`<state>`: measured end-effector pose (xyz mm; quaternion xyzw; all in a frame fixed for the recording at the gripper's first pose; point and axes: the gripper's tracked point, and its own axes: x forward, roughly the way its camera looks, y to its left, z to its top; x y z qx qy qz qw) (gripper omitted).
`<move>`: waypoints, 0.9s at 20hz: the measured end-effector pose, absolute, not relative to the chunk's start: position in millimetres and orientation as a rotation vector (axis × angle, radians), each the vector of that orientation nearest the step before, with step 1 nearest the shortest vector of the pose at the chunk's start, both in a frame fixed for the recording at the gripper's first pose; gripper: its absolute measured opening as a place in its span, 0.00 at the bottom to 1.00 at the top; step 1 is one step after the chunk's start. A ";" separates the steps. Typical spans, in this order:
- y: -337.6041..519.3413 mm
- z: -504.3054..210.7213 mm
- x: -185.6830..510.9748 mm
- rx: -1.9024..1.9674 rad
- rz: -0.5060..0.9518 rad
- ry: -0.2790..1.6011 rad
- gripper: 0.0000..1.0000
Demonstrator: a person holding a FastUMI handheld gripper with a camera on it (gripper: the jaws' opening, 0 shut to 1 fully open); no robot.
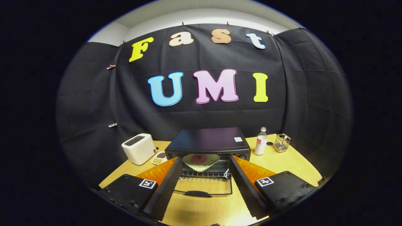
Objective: Open the toaster oven, put the food inside, and close the toaster oven door.
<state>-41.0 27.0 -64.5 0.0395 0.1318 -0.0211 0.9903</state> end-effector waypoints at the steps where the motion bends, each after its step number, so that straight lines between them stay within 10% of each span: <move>1: 29.1 -69.2 -40.7 0.082 -0.037 0.274 0.99; 18: 38.5 -347.2 -35.5 -0.032 -0.072 0.829 1.00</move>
